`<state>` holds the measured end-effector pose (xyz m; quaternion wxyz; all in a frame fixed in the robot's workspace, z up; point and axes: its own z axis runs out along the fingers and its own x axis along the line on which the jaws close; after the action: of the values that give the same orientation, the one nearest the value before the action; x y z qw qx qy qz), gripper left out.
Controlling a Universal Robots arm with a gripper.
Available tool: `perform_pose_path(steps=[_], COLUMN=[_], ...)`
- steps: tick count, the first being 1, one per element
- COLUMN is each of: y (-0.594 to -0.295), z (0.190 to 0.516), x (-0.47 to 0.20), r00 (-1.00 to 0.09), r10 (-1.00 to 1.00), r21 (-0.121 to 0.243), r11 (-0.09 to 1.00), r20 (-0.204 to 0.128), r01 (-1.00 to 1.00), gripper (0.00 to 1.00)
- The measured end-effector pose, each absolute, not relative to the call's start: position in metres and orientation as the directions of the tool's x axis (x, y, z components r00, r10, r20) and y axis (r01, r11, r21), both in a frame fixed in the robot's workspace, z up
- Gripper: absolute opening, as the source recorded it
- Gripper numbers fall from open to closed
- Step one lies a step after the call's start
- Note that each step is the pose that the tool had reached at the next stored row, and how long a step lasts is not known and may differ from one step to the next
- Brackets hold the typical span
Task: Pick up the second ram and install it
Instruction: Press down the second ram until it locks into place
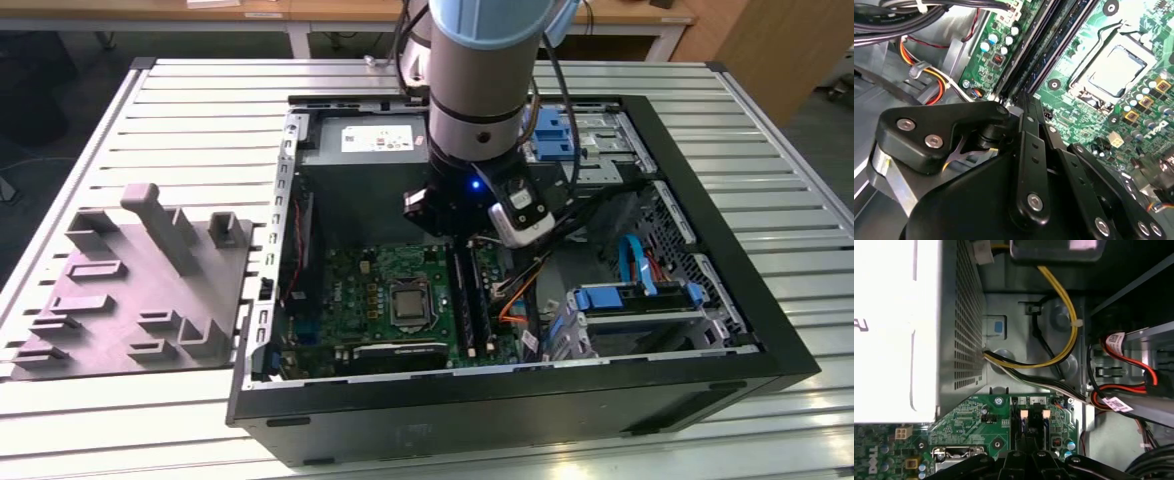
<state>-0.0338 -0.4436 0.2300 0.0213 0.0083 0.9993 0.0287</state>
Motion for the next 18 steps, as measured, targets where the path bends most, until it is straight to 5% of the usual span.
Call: perform_pose_path(steps=[18], y=[-0.461], z=[0.237], x=[-0.034], r00=[-0.999], r10=[0.018], r21=[0.058], r11=[0.998], r20=[-0.042], r01=[0.015], gripper=[0.1])
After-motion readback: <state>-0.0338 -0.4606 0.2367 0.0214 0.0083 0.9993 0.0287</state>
